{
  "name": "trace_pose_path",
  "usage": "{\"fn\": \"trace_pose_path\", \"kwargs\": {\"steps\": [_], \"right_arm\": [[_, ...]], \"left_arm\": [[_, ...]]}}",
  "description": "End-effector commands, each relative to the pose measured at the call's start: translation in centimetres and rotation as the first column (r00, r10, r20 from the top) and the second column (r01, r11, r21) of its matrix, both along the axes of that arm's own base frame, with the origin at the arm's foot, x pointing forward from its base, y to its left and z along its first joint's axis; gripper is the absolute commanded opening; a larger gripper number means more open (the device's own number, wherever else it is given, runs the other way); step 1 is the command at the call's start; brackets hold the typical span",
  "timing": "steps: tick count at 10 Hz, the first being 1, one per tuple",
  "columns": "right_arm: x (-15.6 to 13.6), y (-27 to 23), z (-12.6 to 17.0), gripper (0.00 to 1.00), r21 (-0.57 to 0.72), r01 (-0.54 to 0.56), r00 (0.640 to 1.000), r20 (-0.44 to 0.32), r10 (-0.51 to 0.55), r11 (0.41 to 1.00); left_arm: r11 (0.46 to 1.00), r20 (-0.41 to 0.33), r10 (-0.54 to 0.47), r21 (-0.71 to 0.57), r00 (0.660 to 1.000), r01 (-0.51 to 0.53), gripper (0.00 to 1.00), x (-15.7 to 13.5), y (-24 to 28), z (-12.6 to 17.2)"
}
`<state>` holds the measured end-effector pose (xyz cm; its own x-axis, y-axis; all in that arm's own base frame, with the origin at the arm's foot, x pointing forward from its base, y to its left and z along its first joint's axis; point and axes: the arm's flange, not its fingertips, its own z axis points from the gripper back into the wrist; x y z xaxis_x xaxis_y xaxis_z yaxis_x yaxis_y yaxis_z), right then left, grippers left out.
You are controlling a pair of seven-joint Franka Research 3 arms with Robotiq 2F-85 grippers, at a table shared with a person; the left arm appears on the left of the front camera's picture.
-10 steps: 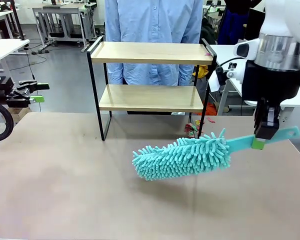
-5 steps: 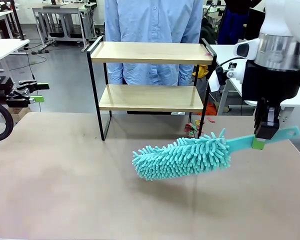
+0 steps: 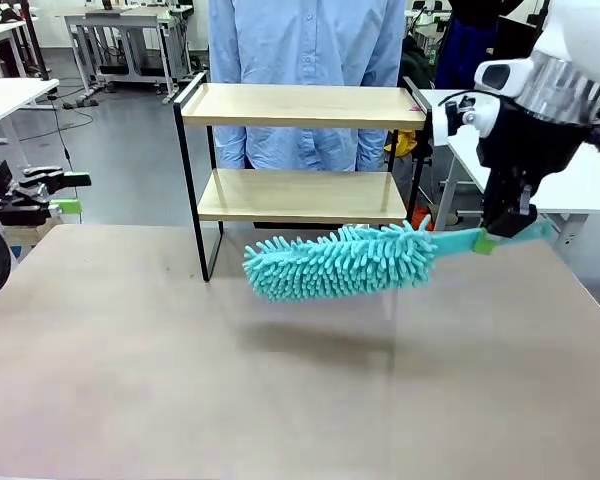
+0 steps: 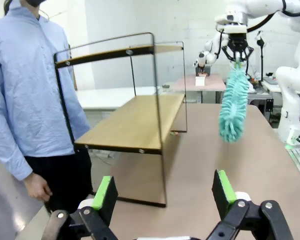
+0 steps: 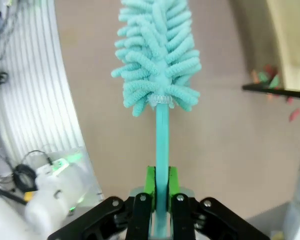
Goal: Clean the shelf.
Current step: Hand the Duster back to the human.
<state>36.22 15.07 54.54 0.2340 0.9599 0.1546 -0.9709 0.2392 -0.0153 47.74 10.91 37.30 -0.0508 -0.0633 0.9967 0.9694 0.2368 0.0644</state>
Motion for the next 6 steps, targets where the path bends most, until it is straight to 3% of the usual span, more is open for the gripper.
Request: {"fn": "trace_pose_path", "kwargs": {"steps": [1, 3, 4, 6], "right_arm": [[1.5, -1.1, -0.6, 0.13, 0.113, -0.2, 0.98, 0.04, 0.196, 0.973], [4.0, -2.4, -1.0, 0.13, 0.169, -0.31, 0.949, 0.114, 0.294, 0.935], [5.4, -2.7, -1.3, 0.13, 0.204, -0.354, 0.935, 0.113, 0.338, 0.913], [7.7, -2.8, -2.2, 0.13, 0.187, -0.335, 0.94, 0.134, 0.313, 0.924]], "left_arm": [[0.998, -0.084, 0.039, 0.055, 0.996, -0.035, 1.0, -5.4, -2.3, 1.8], [0.996, -0.147, 0.085, 0.049, 0.986, -0.078, 1.0, -9.5, -4.0, 2.9], [0.993, -0.151, 0.117, 0.044, 0.982, -0.112, 1.0, -11.5, -4.7, 3.5], [0.997, -0.153, 0.081, 0.025, 0.985, -0.078, 1.0, -13.3, -7.3, 3.7]]}}
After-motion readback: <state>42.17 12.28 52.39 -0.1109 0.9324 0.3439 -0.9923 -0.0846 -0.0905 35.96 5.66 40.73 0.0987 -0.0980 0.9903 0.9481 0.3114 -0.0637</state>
